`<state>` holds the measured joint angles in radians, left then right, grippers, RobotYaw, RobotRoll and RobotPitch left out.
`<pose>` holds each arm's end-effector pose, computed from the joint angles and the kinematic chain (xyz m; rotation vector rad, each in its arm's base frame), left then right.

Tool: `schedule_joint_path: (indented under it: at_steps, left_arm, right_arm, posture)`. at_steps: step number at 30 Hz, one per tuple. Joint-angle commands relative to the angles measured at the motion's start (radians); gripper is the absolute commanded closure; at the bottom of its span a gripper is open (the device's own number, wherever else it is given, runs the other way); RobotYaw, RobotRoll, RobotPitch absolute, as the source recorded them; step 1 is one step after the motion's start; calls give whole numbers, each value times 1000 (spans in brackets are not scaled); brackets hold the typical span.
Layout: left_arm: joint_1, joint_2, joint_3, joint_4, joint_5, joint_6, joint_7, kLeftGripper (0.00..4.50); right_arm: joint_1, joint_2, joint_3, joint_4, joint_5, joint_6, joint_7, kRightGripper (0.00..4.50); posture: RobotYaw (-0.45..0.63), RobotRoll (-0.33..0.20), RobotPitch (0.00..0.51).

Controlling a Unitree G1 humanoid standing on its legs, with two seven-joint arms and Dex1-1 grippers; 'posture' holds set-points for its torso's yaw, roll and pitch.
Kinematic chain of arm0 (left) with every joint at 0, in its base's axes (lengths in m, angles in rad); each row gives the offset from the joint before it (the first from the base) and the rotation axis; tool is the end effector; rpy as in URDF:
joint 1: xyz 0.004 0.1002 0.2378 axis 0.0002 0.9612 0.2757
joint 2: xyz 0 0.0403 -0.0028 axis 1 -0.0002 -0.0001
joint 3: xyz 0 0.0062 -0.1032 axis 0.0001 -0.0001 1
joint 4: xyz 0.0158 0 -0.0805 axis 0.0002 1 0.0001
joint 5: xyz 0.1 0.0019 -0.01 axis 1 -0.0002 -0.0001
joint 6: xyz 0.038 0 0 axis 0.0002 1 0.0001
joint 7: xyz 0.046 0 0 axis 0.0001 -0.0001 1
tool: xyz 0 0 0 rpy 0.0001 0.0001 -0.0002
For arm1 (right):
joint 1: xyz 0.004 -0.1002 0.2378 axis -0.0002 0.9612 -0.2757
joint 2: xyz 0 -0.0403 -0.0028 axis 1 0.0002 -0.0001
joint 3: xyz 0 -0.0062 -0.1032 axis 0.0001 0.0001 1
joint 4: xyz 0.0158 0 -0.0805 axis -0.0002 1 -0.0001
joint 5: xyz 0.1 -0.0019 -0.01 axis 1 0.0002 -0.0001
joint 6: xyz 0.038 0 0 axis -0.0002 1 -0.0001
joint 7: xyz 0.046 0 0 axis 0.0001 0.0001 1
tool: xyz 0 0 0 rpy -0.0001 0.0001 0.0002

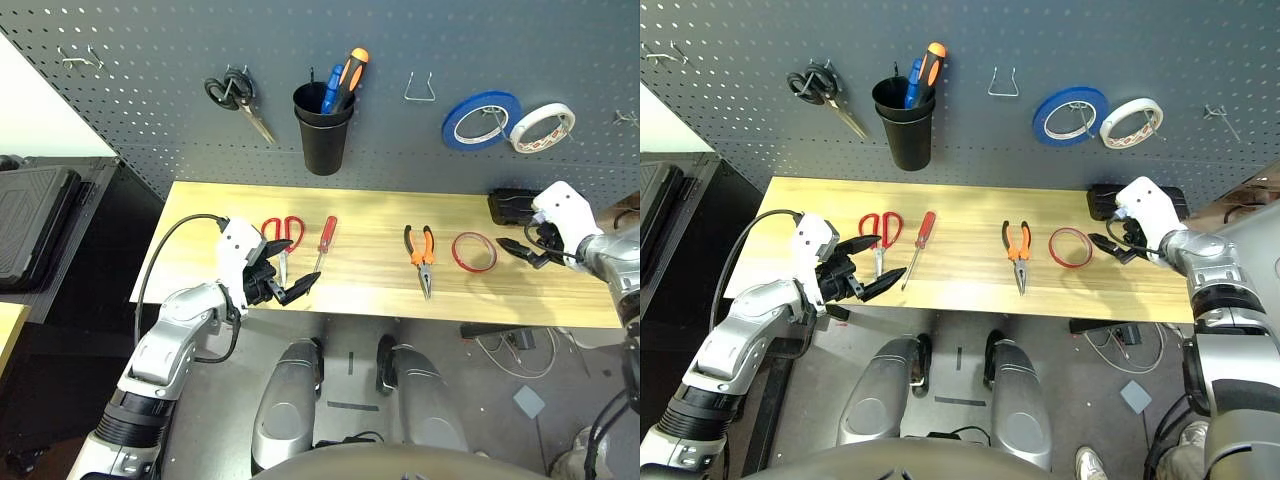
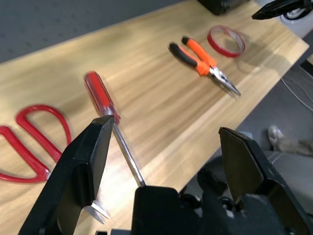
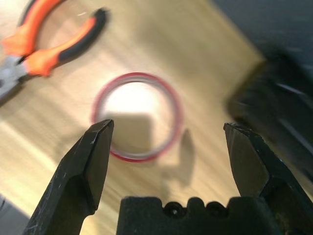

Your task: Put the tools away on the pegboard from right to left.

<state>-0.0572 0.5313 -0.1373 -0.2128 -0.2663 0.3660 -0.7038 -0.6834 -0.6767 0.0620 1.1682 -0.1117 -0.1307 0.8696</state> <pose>0.2102 0.2037 0.0870 0.2219 0.2606 -0.8654 0.2835 -0.3284 0.0845 -0.4820 0.6112 0.5432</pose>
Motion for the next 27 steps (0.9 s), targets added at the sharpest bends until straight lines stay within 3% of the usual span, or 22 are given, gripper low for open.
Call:
schedule_joint_path:
  at_steps: [1, 14, 18, 27]
  left_arm:
    - [25, 15, -14, -38, 18, 29, -2, 35]
    - [80, 34, 25, -131, 10, 91, 27, 35]
    - [84, 35, 33, -141, 10, 104, 30, 0]
    - [59, 10, 48, -132, 0, 74, 31, 0]
  right_arm:
    - [-4, 30, 45, 45, -45, 34, 34, 0]
    - [-42, 143, 121, 124, -139, 152, -34, 0]
    - [-42, 155, 134, 135, -159, 190, -80, 956]
    - [-20, 117, 92, 112, -135, 140, -193, 4300]
  posture:
    - [250, 0, 295]
    - [318, 0, 317]
    - [320, 0, 315]
    - [307, 0, 295]
